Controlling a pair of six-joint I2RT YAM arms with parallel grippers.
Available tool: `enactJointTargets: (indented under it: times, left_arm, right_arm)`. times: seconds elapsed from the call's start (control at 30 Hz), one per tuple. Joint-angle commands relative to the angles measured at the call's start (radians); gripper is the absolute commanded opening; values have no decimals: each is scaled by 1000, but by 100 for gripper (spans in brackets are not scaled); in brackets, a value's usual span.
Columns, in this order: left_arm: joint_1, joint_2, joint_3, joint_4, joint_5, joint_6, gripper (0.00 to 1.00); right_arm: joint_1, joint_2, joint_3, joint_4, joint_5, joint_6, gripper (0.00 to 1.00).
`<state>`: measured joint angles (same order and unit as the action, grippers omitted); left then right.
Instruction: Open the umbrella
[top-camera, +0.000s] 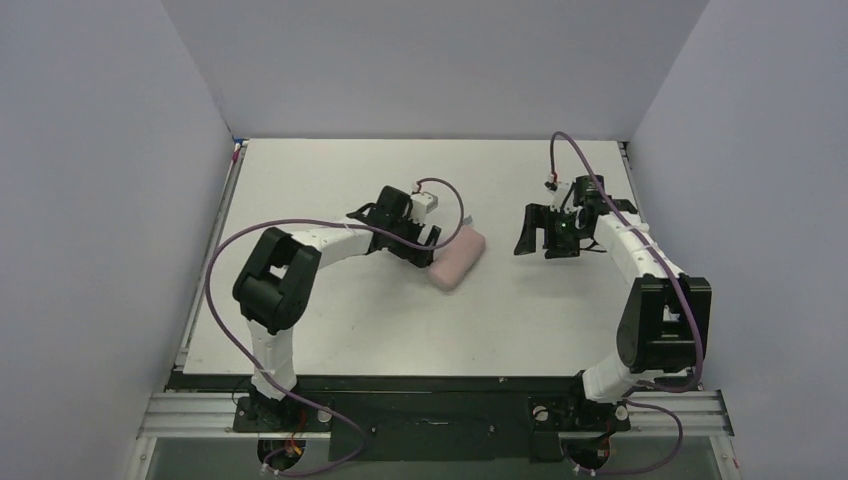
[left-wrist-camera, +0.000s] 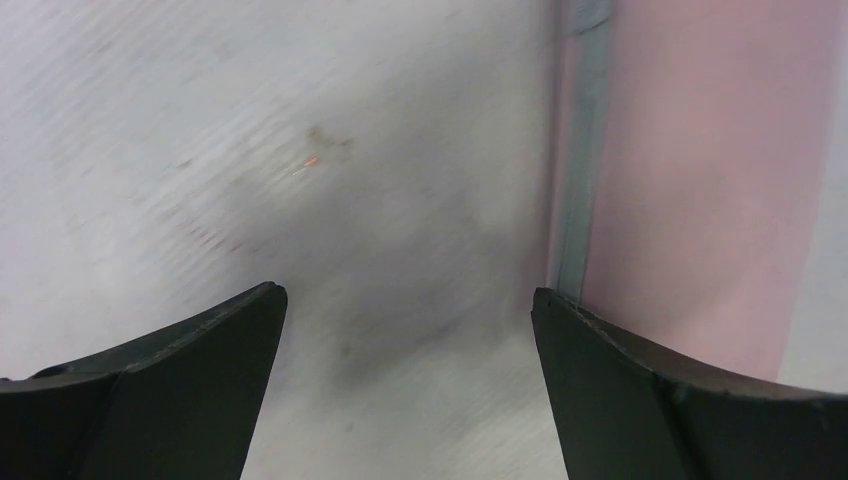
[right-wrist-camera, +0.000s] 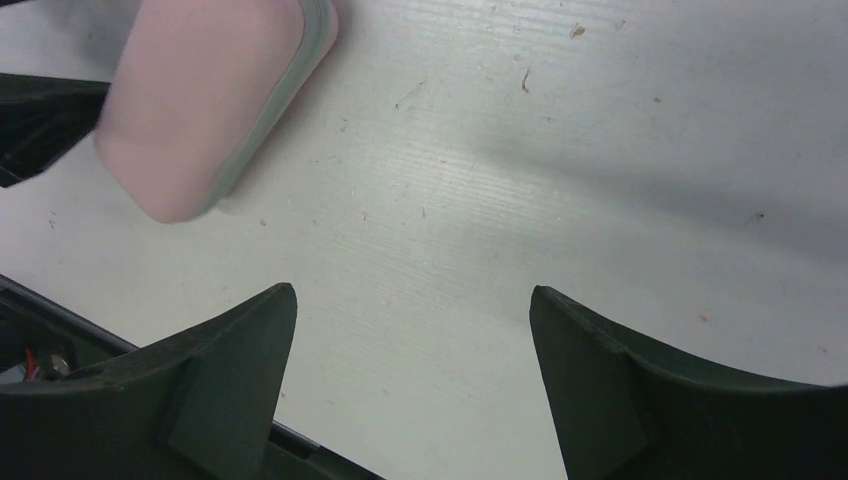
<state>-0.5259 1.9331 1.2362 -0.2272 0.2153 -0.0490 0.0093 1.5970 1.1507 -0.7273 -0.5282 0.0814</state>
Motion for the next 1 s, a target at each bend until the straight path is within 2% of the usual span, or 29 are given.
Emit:
enactJointTargets:
  times: [0.0,0.13,0.3,0.37,0.43,0.5,0.63,0.73,0.87,0.97]
  left_arm:
    - [-97,49,54,122,50,-16,91]
    - [-164,15,-8,204,176,-21,90]
    - [-148,-67,-93,306,282,-75,91]
    - [-88,-121,-148,362,320,-127,92]
    - [20,-198,-227,445,336,-165,94]
    - [94,-288,-310,498,325,-163,96]
    - [197,-447,-398,450,266,-84,99]
    - [251,-501,-415,405,241,-69,97]
    - [297,-562,-442,373,199,-79,97]
    - [303,-615,-467,364,169,-84,97]
  right_arm:
    - [-38,-86,-37,36,-2,35,82]
    - [-43,-91,-44,32,26,-16,83]
    - [18,-84,-29,28,68,-120,83]
    - [85,-91,-24,31,110,-178,83]
    - [157,-96,-20,46,168,-218,83]
    - [225,-92,-15,67,227,-229,83]
    - [356,-68,10,102,356,-179,85]
    - [438,-37,33,107,431,-57,88]
    - [488,-25,11,144,479,45,91]
    - [488,14,20,155,452,103,92]
